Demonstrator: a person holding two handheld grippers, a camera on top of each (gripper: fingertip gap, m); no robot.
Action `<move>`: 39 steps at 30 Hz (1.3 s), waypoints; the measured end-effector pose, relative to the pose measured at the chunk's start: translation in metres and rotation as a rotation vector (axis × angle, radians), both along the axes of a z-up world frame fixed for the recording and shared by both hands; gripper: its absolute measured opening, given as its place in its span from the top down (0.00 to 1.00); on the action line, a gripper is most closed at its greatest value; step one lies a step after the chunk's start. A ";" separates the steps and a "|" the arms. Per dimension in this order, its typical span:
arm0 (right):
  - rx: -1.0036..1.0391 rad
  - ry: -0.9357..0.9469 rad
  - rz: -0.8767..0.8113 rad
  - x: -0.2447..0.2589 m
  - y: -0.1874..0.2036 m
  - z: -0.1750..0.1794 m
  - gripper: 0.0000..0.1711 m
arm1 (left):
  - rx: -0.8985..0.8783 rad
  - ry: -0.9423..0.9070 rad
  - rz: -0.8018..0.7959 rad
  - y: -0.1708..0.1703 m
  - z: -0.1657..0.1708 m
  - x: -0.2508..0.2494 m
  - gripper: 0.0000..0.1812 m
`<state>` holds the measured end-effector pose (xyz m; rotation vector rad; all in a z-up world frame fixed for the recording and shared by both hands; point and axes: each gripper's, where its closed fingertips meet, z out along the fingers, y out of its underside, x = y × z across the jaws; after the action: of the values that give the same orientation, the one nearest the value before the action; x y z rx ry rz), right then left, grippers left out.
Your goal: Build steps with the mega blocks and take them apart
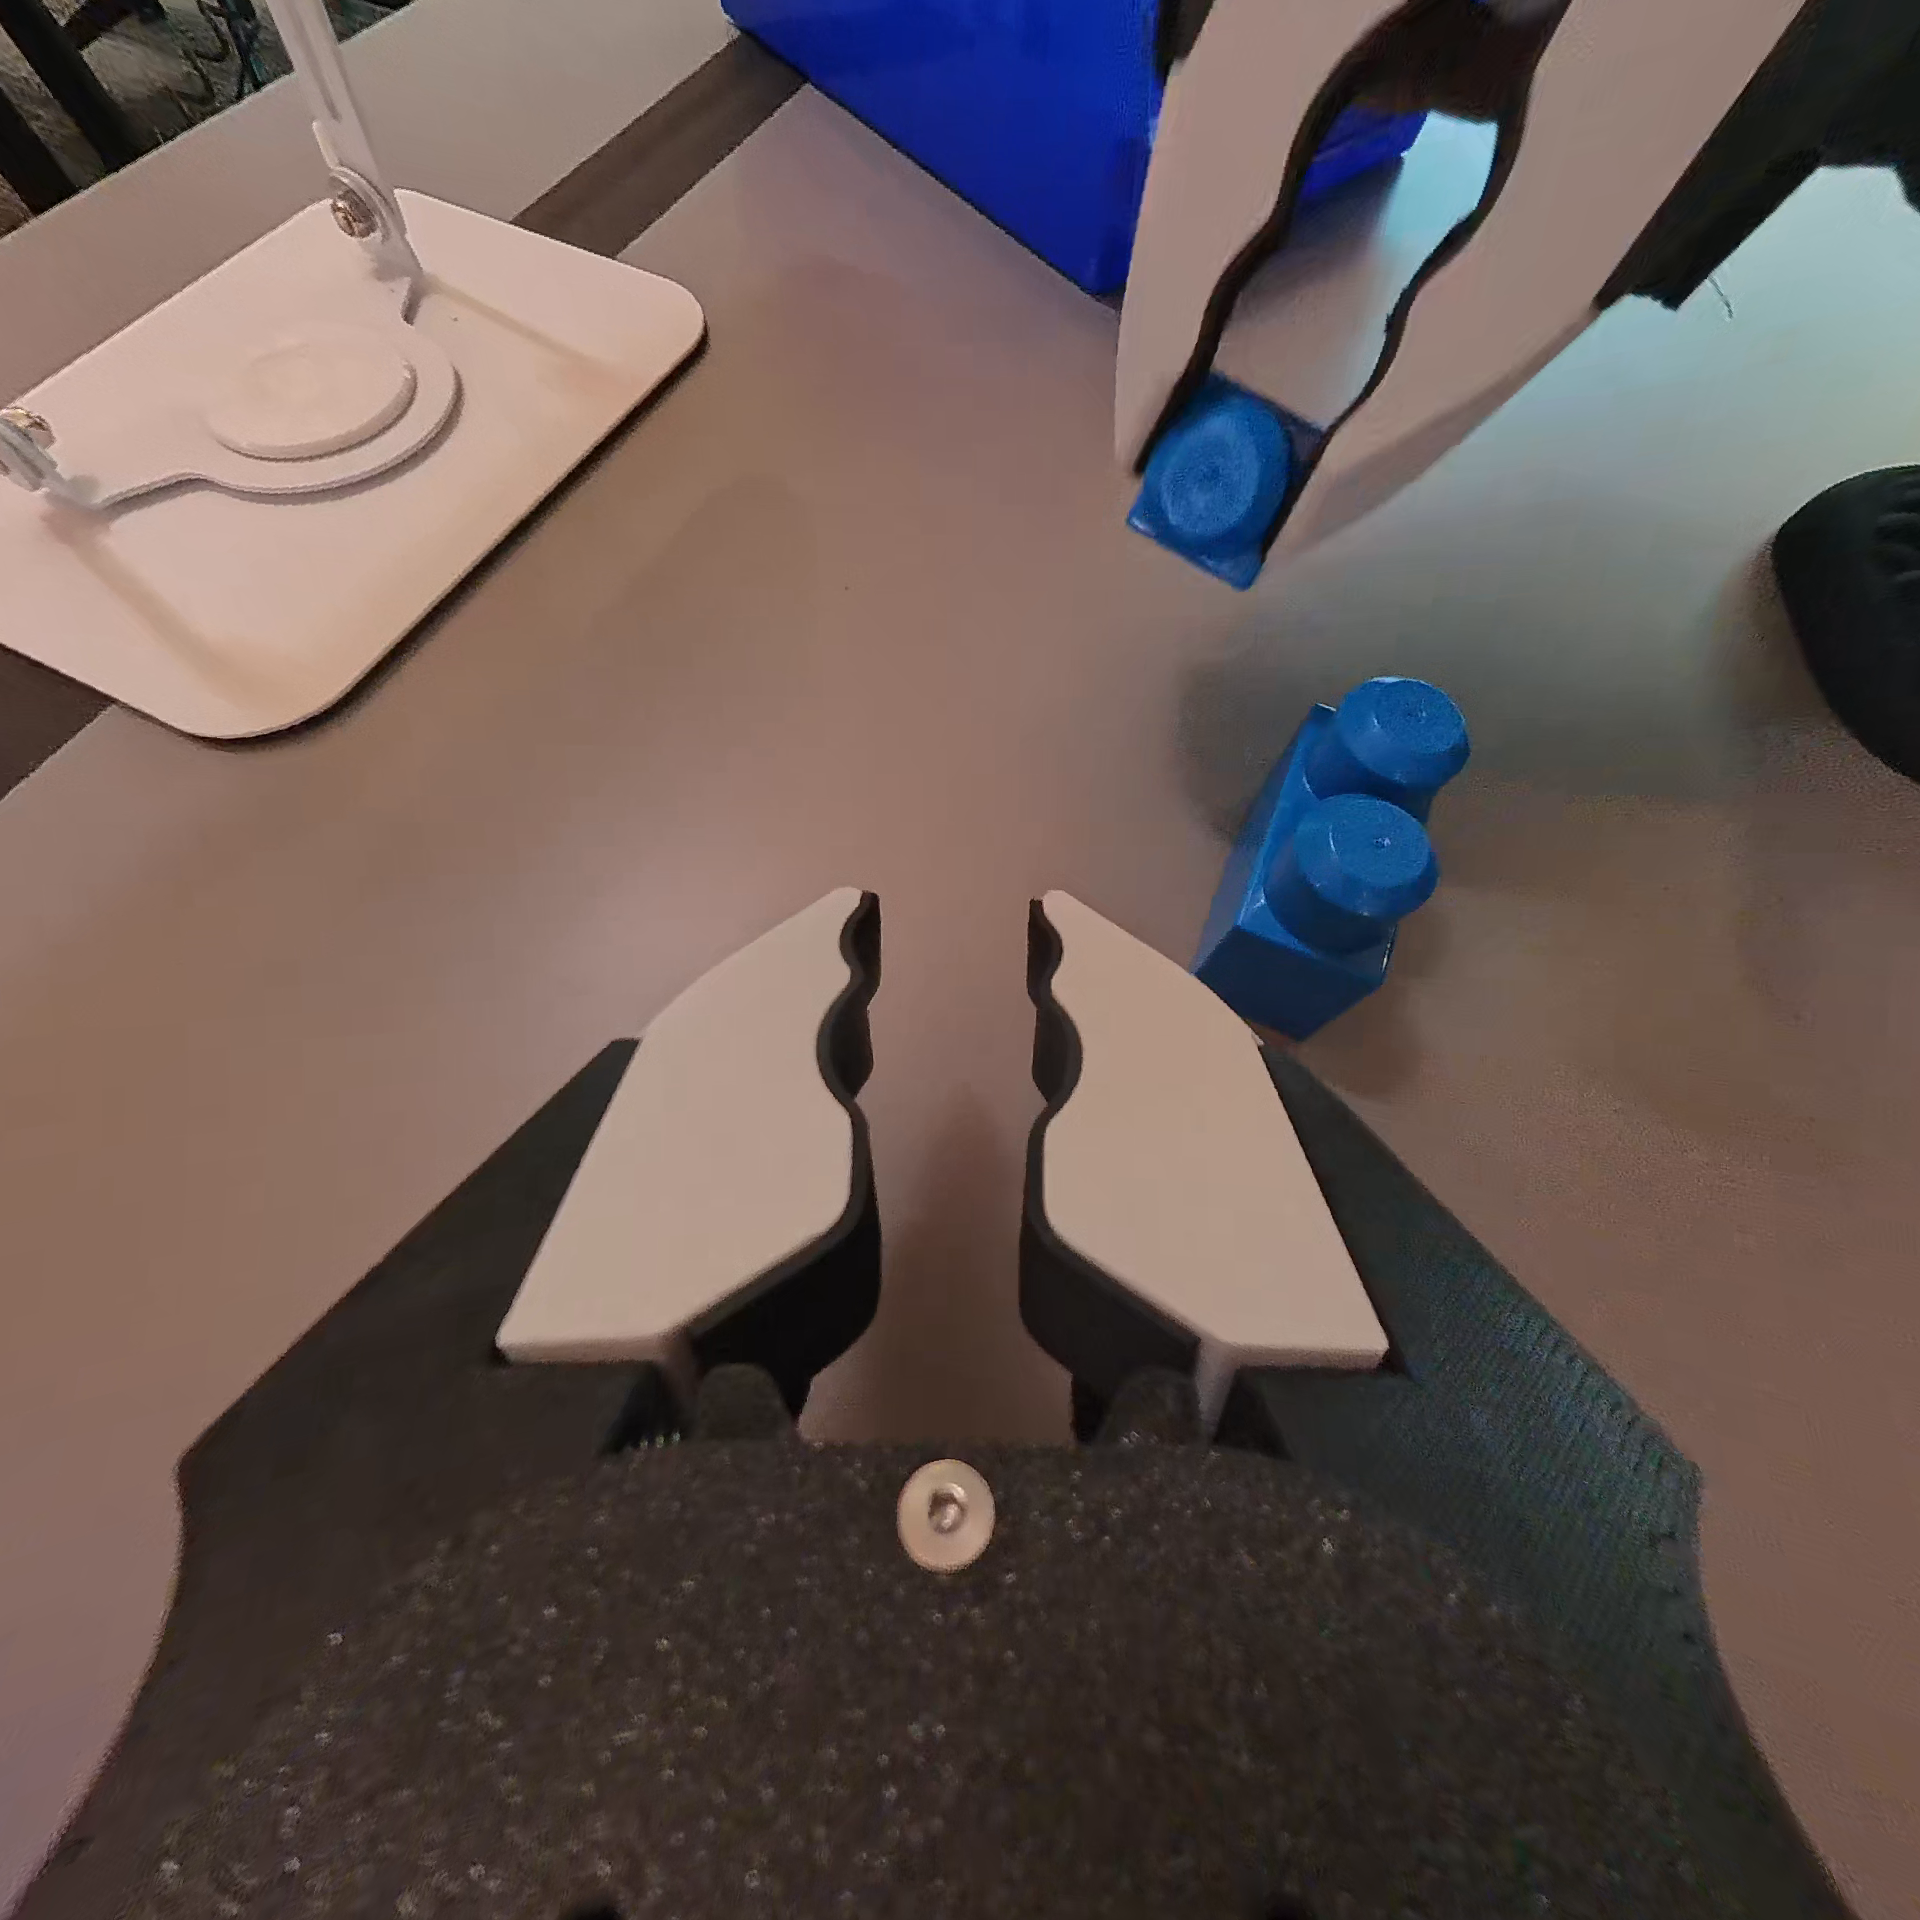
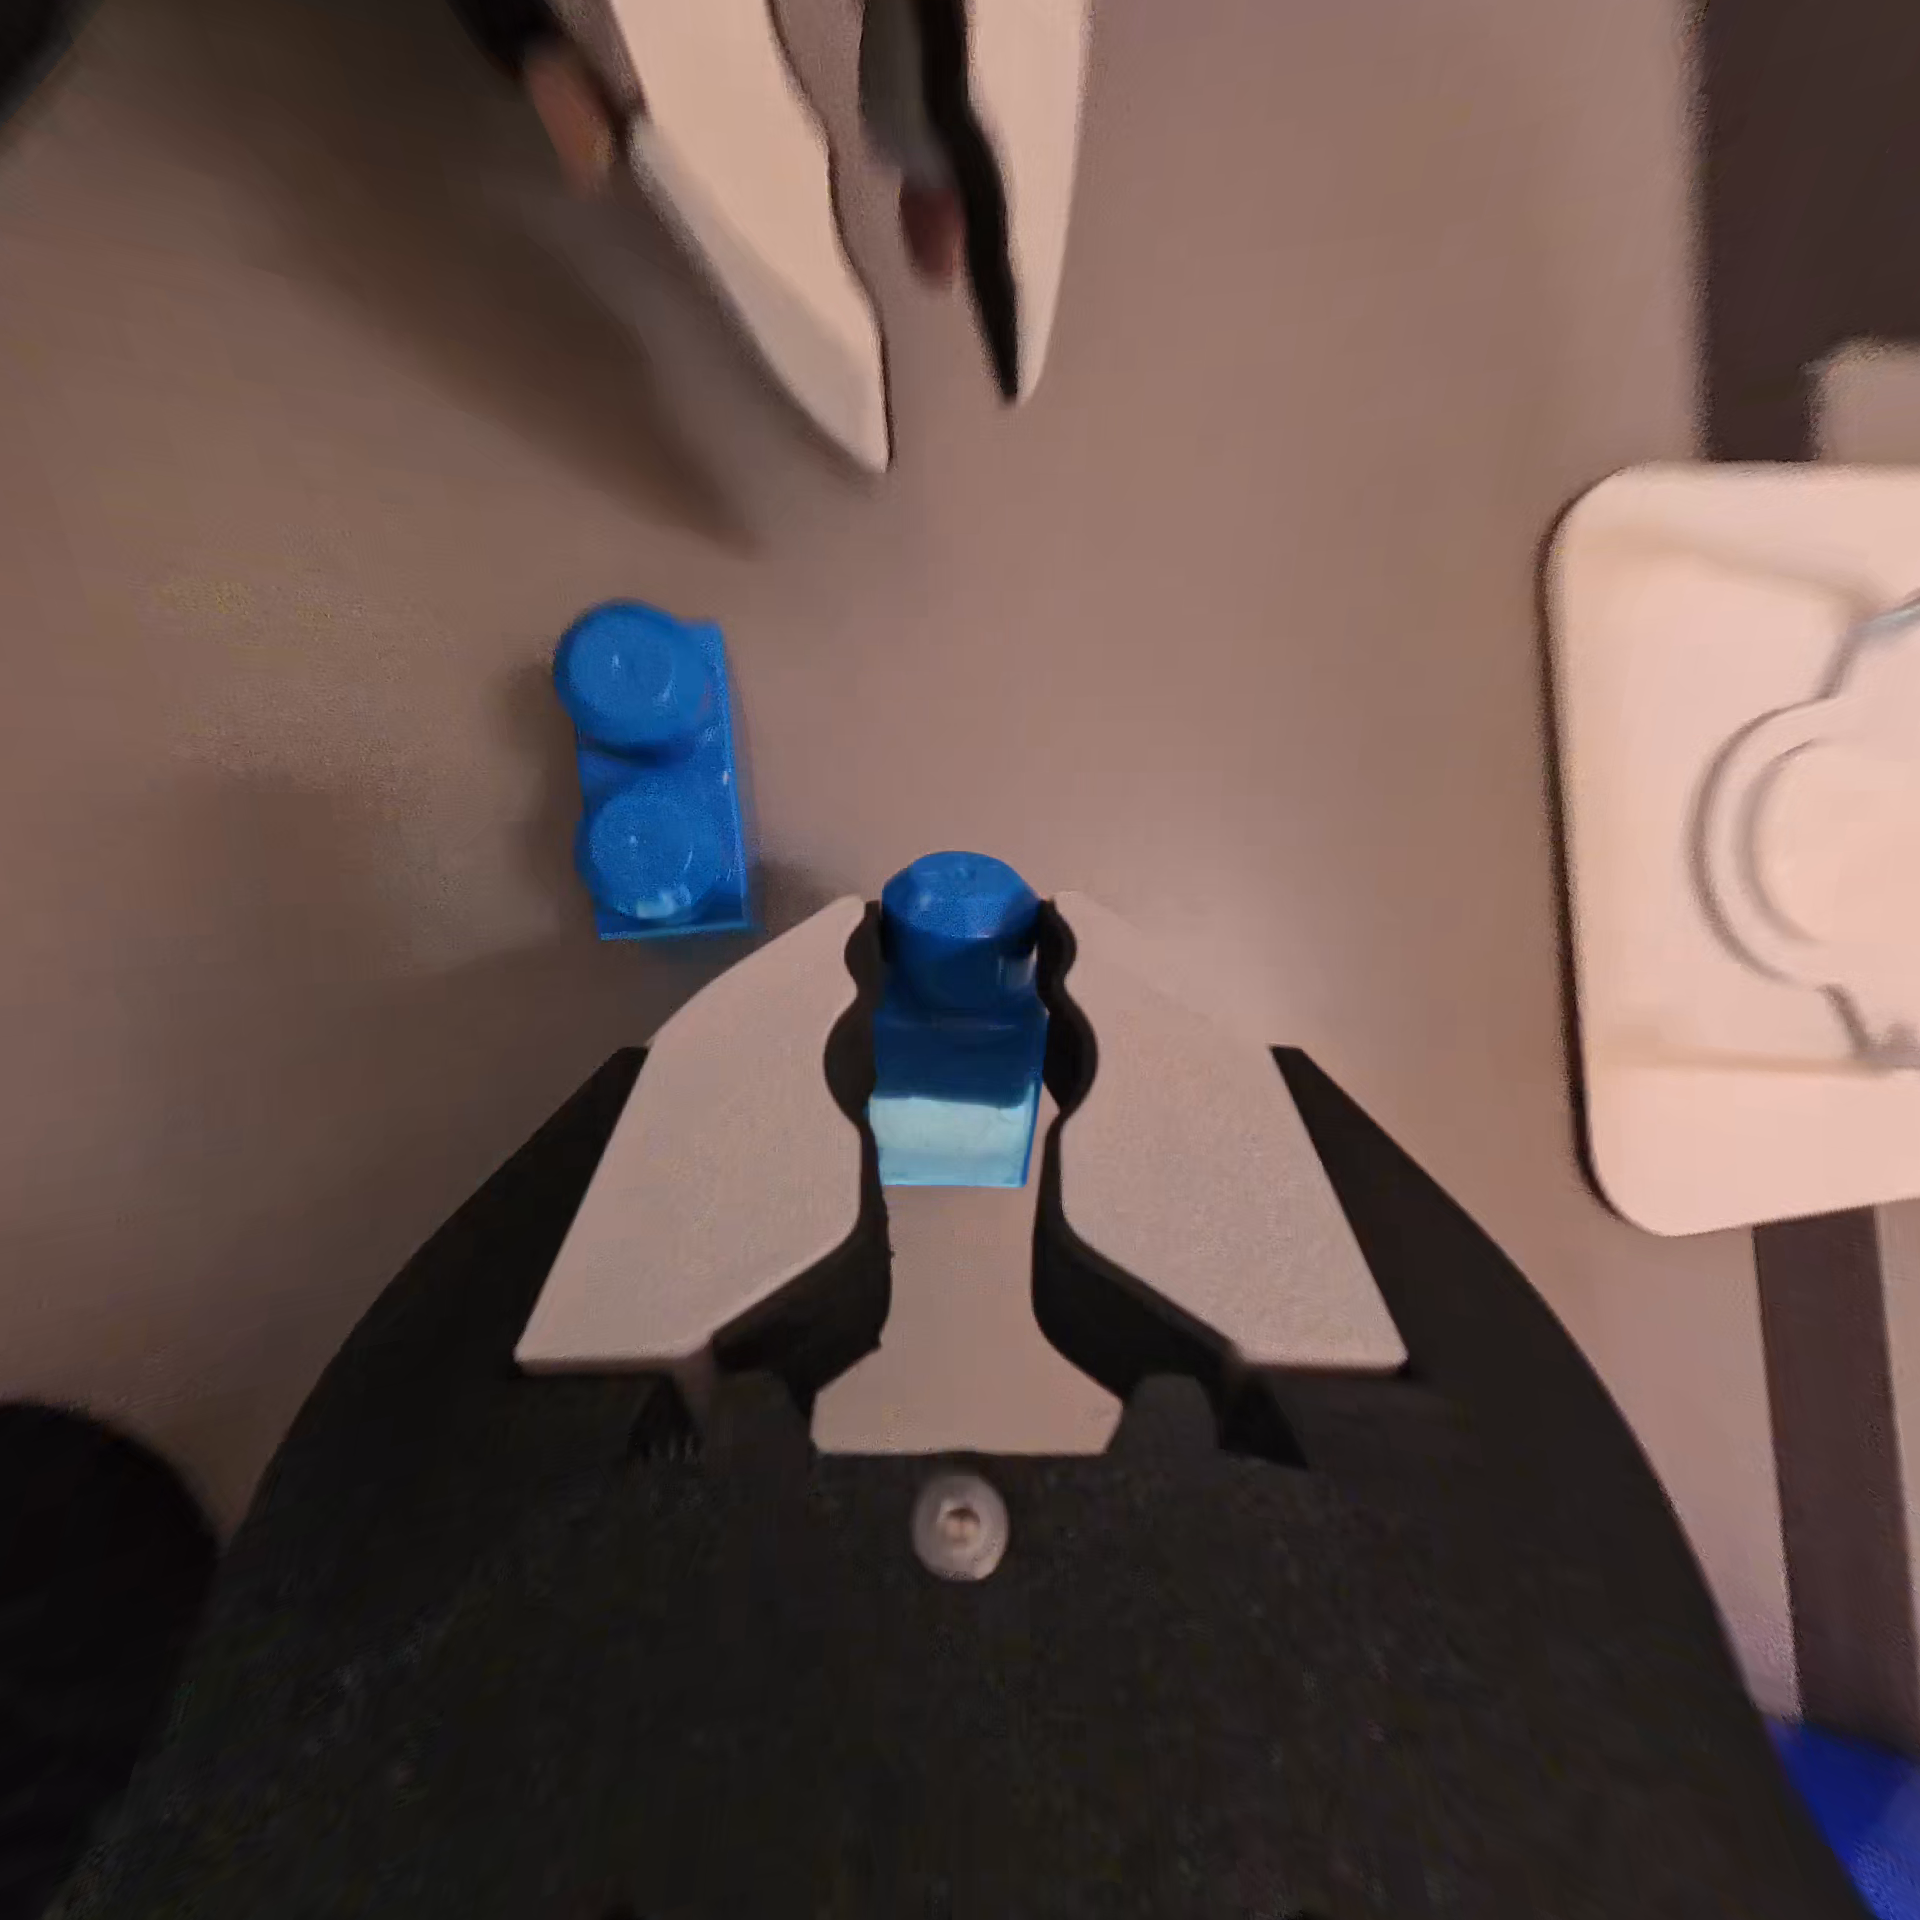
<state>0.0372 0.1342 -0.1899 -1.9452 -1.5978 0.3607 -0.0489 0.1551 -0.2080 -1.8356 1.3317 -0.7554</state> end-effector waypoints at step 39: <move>0.094 -0.021 0.080 -0.012 -0.053 -0.001 0.68 | -0.006 0.064 -0.015 0.000 -0.019 0.001 0.86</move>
<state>0.0255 0.0808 -0.1907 -1.8245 -1.6796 0.2929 -0.0480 0.1550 -0.2273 -1.8698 1.3869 -0.7150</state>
